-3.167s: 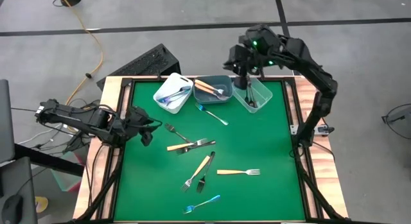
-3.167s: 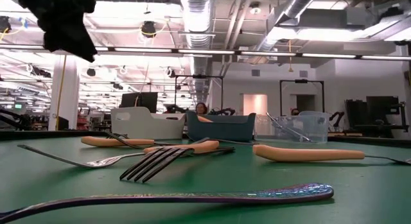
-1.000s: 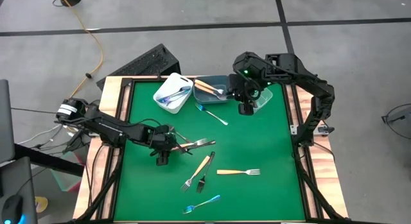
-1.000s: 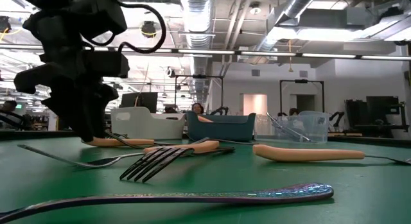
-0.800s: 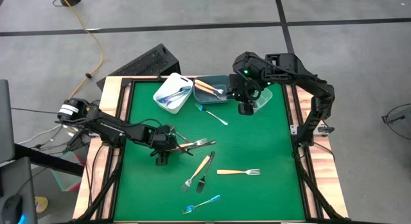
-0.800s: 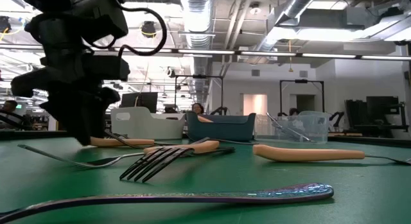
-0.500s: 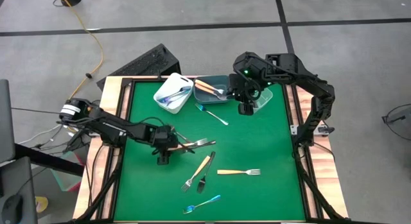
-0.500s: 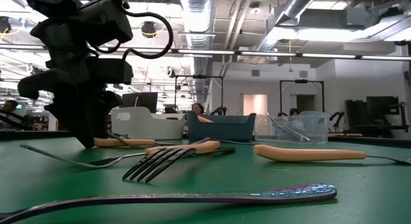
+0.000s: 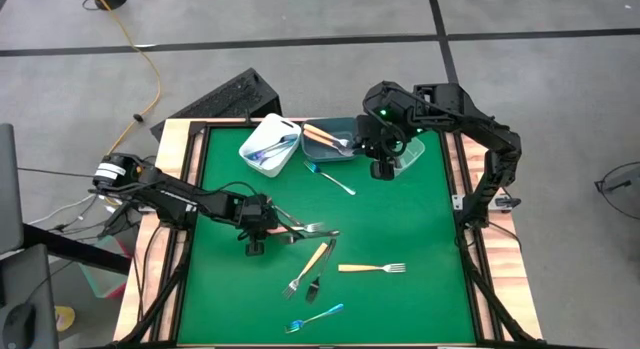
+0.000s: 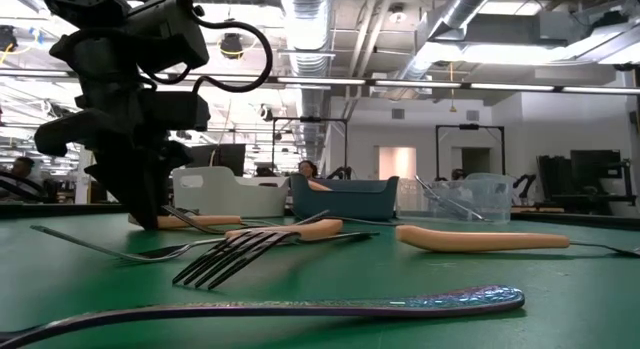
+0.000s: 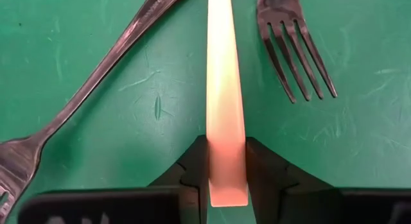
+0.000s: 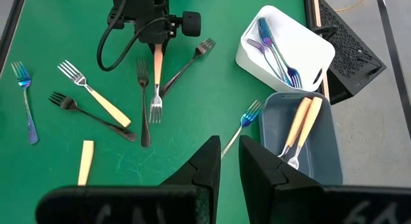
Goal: Sort silverware by color (type)
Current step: Put the yellow fork into the blue bin
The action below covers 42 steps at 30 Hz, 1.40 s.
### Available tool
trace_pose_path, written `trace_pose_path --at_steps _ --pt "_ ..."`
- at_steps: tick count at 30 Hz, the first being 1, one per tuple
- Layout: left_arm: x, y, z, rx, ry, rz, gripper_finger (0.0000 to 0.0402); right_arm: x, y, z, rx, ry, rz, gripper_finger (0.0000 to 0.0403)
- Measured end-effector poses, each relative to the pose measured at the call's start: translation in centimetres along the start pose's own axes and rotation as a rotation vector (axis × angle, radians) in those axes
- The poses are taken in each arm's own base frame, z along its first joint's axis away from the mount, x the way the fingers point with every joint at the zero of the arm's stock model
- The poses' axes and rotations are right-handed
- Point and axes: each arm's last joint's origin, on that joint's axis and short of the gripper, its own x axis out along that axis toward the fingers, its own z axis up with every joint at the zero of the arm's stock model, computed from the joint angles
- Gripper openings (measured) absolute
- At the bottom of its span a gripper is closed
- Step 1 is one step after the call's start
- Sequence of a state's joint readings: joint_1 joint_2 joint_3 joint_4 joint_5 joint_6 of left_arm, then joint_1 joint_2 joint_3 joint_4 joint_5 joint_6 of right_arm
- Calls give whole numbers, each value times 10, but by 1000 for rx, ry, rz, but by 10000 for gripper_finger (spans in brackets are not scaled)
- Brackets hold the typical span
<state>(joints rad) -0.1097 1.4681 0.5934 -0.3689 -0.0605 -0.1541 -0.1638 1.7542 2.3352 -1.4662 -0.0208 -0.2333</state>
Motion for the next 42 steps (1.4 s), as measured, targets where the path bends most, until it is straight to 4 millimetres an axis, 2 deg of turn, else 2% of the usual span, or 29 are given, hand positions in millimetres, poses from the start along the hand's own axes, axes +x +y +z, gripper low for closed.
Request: trace_pose_path --at_steps 5,9,13,19,25,30,33,38,42 --pt "-3 0 1 -83 -20 -1 56 0 0 0 2 0 1 71" --pt "-16 2 0 -157 -75 -3 56 0 0 0 -8 0 3 71" --pt "-40 4 4 -226 -201 8 56 0 0 0 -11 3 3 71" --pt "-75 9 0 -334 -367 53 56 0 -1 1 -30 -9 -2 71" --pt "-109 18 -8 -460 -574 178 56 1 -5 6 53 -62 -24 71" --pt "-132 25 -14 -609 -752 284 56 18 -7 15 115 -90 -28 71" --pt "-145 27 -14 -622 -862 277 56 32 -5 21 107 -87 -16 71" --pt "-170 27 -11 -602 -1061 213 56 73 -1 31 64 -45 11 74" --pt "-188 28 -11 -572 -1191 186 56 103 3 44 48 -98 42 90"
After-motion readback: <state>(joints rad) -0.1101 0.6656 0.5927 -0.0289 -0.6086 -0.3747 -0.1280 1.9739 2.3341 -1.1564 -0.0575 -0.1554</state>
